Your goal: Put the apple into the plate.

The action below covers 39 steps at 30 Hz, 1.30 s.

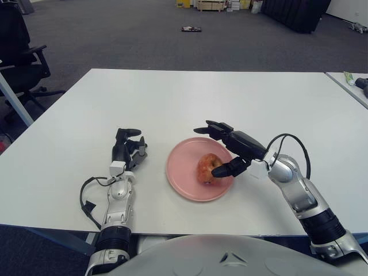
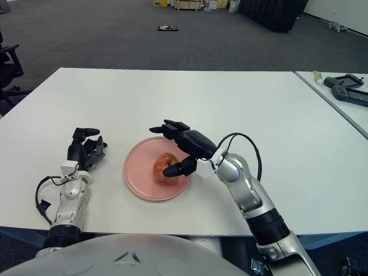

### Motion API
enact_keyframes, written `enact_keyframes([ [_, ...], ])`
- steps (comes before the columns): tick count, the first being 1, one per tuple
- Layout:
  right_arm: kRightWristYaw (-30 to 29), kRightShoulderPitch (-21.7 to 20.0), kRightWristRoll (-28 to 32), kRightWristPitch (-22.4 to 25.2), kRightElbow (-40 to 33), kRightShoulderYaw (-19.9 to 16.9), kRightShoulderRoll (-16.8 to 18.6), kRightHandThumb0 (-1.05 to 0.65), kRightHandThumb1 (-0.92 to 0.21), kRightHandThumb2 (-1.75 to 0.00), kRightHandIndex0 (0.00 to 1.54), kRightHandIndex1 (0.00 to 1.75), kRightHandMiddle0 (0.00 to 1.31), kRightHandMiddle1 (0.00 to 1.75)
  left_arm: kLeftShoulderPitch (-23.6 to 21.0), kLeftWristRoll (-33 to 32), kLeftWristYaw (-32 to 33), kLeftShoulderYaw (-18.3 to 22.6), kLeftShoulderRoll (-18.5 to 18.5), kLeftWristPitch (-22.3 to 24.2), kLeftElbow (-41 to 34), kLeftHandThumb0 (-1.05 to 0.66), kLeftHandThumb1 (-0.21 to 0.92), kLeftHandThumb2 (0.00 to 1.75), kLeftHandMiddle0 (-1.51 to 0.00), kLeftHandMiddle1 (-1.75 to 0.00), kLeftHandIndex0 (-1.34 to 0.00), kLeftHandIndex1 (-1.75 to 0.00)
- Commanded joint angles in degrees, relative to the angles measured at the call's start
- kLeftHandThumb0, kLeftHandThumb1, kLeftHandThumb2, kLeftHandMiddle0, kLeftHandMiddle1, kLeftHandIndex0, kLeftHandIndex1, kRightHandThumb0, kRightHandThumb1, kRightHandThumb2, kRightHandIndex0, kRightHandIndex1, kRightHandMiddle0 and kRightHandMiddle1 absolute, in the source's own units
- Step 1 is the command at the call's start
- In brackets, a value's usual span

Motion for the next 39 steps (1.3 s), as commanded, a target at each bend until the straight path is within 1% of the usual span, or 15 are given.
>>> enact_keyframes([
  [1,0.1,0.4,1.2,-0.7,-0.9,-0.6,-0.5,-1.03,-0.92,-0.49,0.00,0.00,0.00,0.09,0.2,-0.2,0.1,-0.1,-0.1,0.9,0.9,-0.38,0.70,0.83,-0.58,-1.57,-0.33,-1.75],
  [11,-0.6,1.5,5.6,-2.8,-0.1,-2.1,0.1,-1.05,-0.92,-0.51,0.00,0.00,0.00,0.05,0.0,-0.2,-0.2,-0.1,0.2,0.0,1.7,-0.38,0.72,0.81,-0.58,-1.54,-0.32,-1.75],
  [15,-2.7,2.5,8.2,-3.9,0.5,-3.6,1.8,-1.04,-0.92,-0.51,0.00,0.00,0.02,0.03,-0.1,-0.5,-0.4,0.0,0.2,-0.4,2.0,-0.37,0.72,0.81,-0.57,-1.55,-0.32,-1.75],
  [17,-4.4,3.1,9.3,-4.6,1.0,-4.5,3.2,-1.02,-0.92,-0.52,0.00,0.00,0.01,0.10,-0.1,-0.6,-0.3,0.0,0.2,-0.3,2.0,-0.37,0.72,0.81,-0.58,-1.55,-0.32,-1.75],
  [18,-6.2,3.5,10.0,-6.0,1.8,-5.2,4.5,-1.01,-0.92,-0.52,0.01,0.00,0.01,0.12,-0.1,-0.6,-0.3,0.0,0.2,-0.1,2.0,-0.37,0.72,0.81,-0.58,-1.55,-0.32,-1.75],
  [19,-7.3,3.7,10.3,-7.0,2.3,-5.6,5.3,-0.99,-0.92,-0.51,0.05,0.03,0.00,0.21,-0.1,-0.6,-0.3,0.0,0.2,0.0,2.0,-0.38,0.71,0.82,-0.59,-1.54,-0.32,-1.75],
  [20,-9.5,4.1,11.0,-9.5,3.6,-6.3,7.0,-0.98,-0.92,-0.51,0.07,0.04,0.00,0.25,-0.1,-0.5,-0.2,-0.1,0.2,0.2,1.9,-0.38,0.71,0.82,-0.59,-1.54,-0.32,-1.75],
  [21,-11.0,4.4,11.4,-11.3,4.5,-6.7,8.2,-0.95,-0.92,-0.50,0.12,0.12,0.00,0.46,-0.1,-0.5,-0.2,-0.1,0.2,0.4,1.8,-0.38,0.71,0.82,-0.60,-1.54,-0.32,-1.75],
  [23,-14.0,4.8,12.5,-14.3,6.2,-7.4,11.1,-0.92,-0.92,-0.51,0.11,0.33,0.00,0.70,-0.1,-0.4,0.0,-0.2,0.2,0.8,1.6,-0.38,0.71,0.83,-0.61,-1.54,-0.32,-1.75],
  [25,-16.4,5.0,12.9,-16.6,7.5,-8.1,13.3,-0.87,-0.91,-0.54,0.11,0.59,0.00,0.98,0.0,-0.3,0.0,-0.2,0.2,1.0,1.4,-0.38,0.70,0.83,-0.62,-1.55,-0.32,-1.75],
  [26,-17.7,5.2,13.2,-18.1,8.3,-8.5,14.5,-0.86,-0.91,-0.55,0.11,0.64,0.00,1.03,0.0,-0.2,0.1,-0.2,0.2,0.9,1.5,-0.38,0.70,0.83,-0.62,-1.55,-0.32,-1.75],
  [28,-20.1,5.3,13.2,-20.7,9.7,-9.3,16.5,-0.79,-0.86,-0.66,0.14,0.80,0.01,1.22,-0.1,-0.1,0.1,-0.3,0.2,0.7,1.5,-0.38,0.69,0.85,-0.63,-1.54,-0.33,-1.75],
  [31,-22.9,5.3,11.8,-23.5,11.1,-10.4,18.3,-0.70,-0.82,-0.77,0.21,0.93,0.13,1.32,0.0,0.0,0.2,-0.3,0.2,0.6,1.5,-0.38,0.67,0.88,-0.65,-1.55,-0.35,-1.75],
  [34,-26.4,5.6,9.5,-25.0,12.1,-12.3,19.9,-0.64,-0.79,-0.86,0.27,1.01,0.22,1.36,0.0,-0.1,0.0,-0.3,0.3,0.7,1.4,-0.38,0.66,0.89,-0.64,-1.55,-0.35,-1.75],
  [39,-29.6,6.5,9.7,-25.5,13.6,-14.0,21.9,-0.56,-0.78,-0.99,0.38,1.12,0.31,1.40,0.0,-0.4,0.0,-0.1,0.2,0.0,1.8,-0.38,0.67,0.87,-0.62,-1.56,-0.35,-1.75],
])
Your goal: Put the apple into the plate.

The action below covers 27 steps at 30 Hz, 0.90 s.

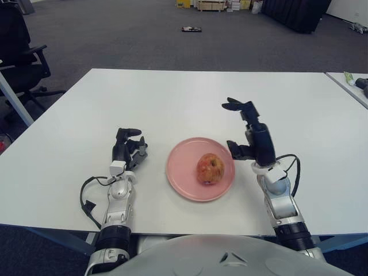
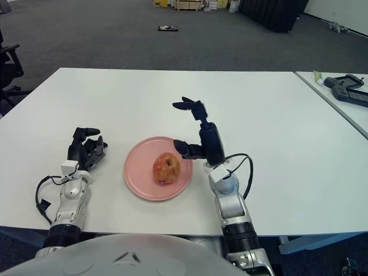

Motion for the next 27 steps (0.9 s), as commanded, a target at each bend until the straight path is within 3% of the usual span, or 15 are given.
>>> enact_keyframes([
  [1,-2.0,0.5,0.5,-0.6,1.6,-1.5,1.2,-0.55,-0.78,-1.00,0.39,1.14,0.32,1.41,0.3,-0.1,0.0,0.0,0.0,0.4,1.3,-0.38,0.67,0.87,-0.62,-1.57,-0.34,-1.75],
  [10,-3.2,2.9,6.3,-1.1,6.8,-2.9,3.7,-0.63,-0.90,-0.90,0.43,1.23,0.35,1.44,0.0,-0.2,-0.3,-0.1,0.0,-0.1,1.9,-0.38,0.69,0.86,-0.58,-1.61,-0.34,-1.75],
  [19,-6.8,5.1,6.8,0.6,7.7,-5.1,7.5,-0.65,-0.92,-0.88,0.44,1.27,0.28,1.56,0.0,-0.7,-1.0,-0.3,0.1,-0.3,2.1,-0.38,0.71,0.82,-0.56,-1.59,-0.32,-1.75],
  [22,-9.9,6.2,4.9,2.6,9.5,-7.2,8.3,-0.58,-0.89,-0.89,0.47,1.27,0.28,1.64,-0.1,-0.7,-1.2,-0.3,0.1,-0.8,2.3,-0.37,0.72,0.81,-0.55,-1.59,-0.31,-1.75],
  [27,-12.1,6.7,2.9,7.3,9.2,-8.1,8.7,-0.40,-0.81,-0.74,0.51,1.21,0.27,1.73,-0.1,-0.8,-1.5,-0.3,0.0,-0.9,2.4,-0.37,0.73,0.80,-0.55,-1.60,-0.31,-1.75],
])
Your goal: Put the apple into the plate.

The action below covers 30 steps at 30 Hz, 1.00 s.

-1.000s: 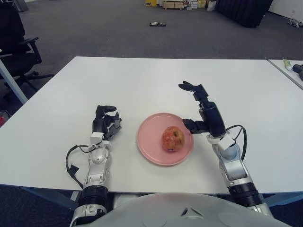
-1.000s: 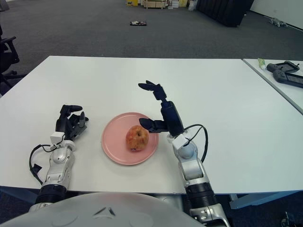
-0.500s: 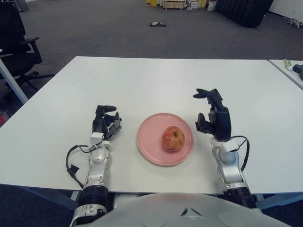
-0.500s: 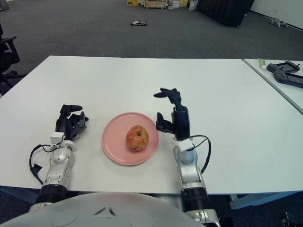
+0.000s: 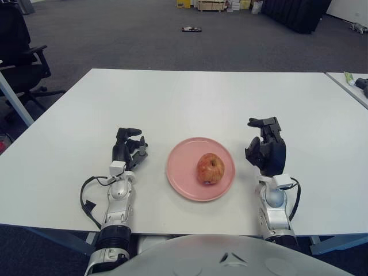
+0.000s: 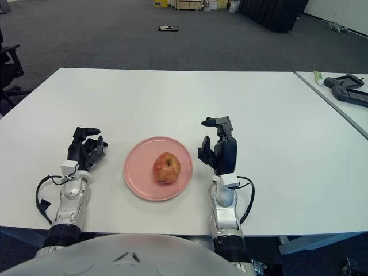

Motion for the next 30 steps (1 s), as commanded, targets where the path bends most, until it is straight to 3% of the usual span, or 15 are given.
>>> enact_keyframes([
  [1,-1.1,-0.1,-1.4,3.8,0.6,-1.1,-0.3,-0.39,-0.80,-0.72,0.52,1.20,0.27,1.74,0.2,-0.6,-0.6,-0.2,-0.1,0.5,1.6,-0.37,0.73,0.80,-0.55,-1.60,-0.31,-1.75],
  [9,3.1,-1.1,0.7,11.9,3.8,-1.4,-3.7,-0.37,-0.76,-0.75,0.53,1.21,0.29,1.75,0.0,-1.0,-0.9,-0.2,-0.3,0.4,2.0,-0.37,0.73,0.79,-0.54,-1.59,-0.31,-1.75],
  [30,8.6,-1.1,4.8,21.0,5.3,-1.4,-4.2,-0.38,-0.65,-0.90,0.55,1.21,0.35,1.75,0.3,-0.6,-0.9,-0.7,-0.4,0.9,1.5,-0.37,0.75,0.78,-0.54,-1.58,-0.30,-1.75],
])
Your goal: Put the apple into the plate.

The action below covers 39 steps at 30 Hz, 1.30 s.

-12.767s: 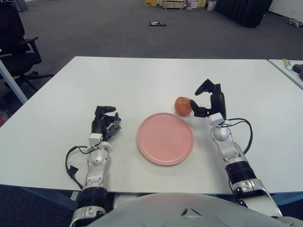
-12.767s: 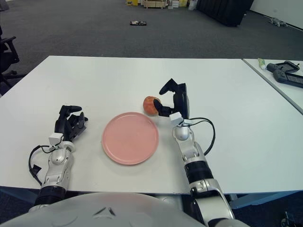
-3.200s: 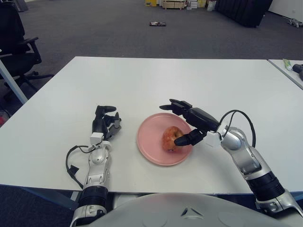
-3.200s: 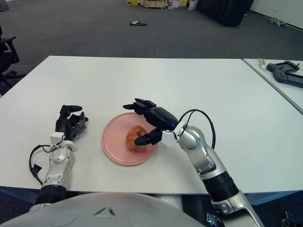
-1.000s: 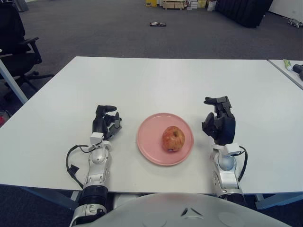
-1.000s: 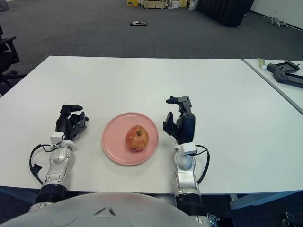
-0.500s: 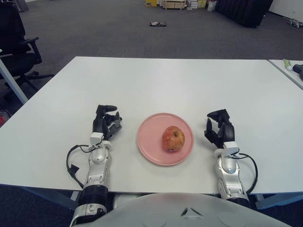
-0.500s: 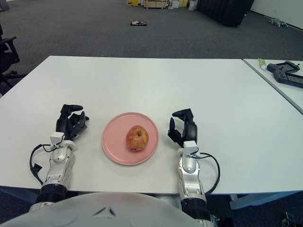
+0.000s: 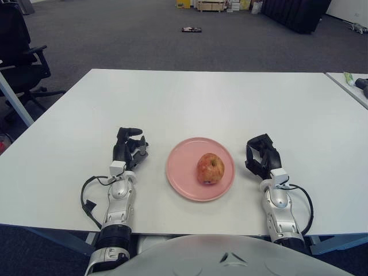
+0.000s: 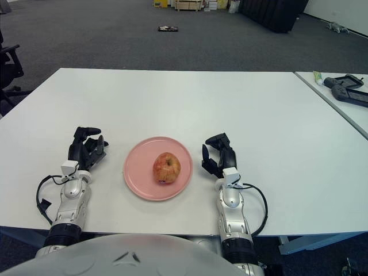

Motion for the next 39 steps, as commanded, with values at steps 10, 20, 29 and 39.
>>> enact_keyframes([
  [10,-0.1,0.1,0.5,3.0,2.5,-0.3,-0.1,-0.39,-0.61,-0.95,0.61,1.26,0.38,1.75,1.1,0.5,-0.1,-1.0,-0.3,1.8,0.2,-0.37,0.75,0.77,-0.53,-1.58,-0.30,-1.75],
  [20,-1.2,0.2,-0.5,3.2,1.4,-0.5,-0.4,-0.39,-0.61,-0.95,0.63,1.27,0.38,1.75,1.7,0.9,0.2,-1.2,-0.3,3.0,-1.0,-0.37,0.76,0.76,-0.52,-1.60,-0.29,-1.75],
  [29,-4.6,0.9,-2.6,2.2,0.1,-1.5,-0.7,-0.39,-0.61,-0.95,0.63,1.29,0.38,1.75,2.2,0.6,-0.3,-1.2,-0.2,4.1,-2.1,-0.37,0.75,0.76,-0.52,-1.60,-0.29,-1.75],
  [39,-7.8,1.6,-3.7,3.2,-2.1,-2.2,-0.3,-0.39,-0.63,-0.92,0.65,1.31,0.37,1.75,2.4,0.2,-0.8,-1.2,0.1,4.1,-2.2,-0.37,0.76,0.75,-0.51,-1.59,-0.29,-1.75],
])
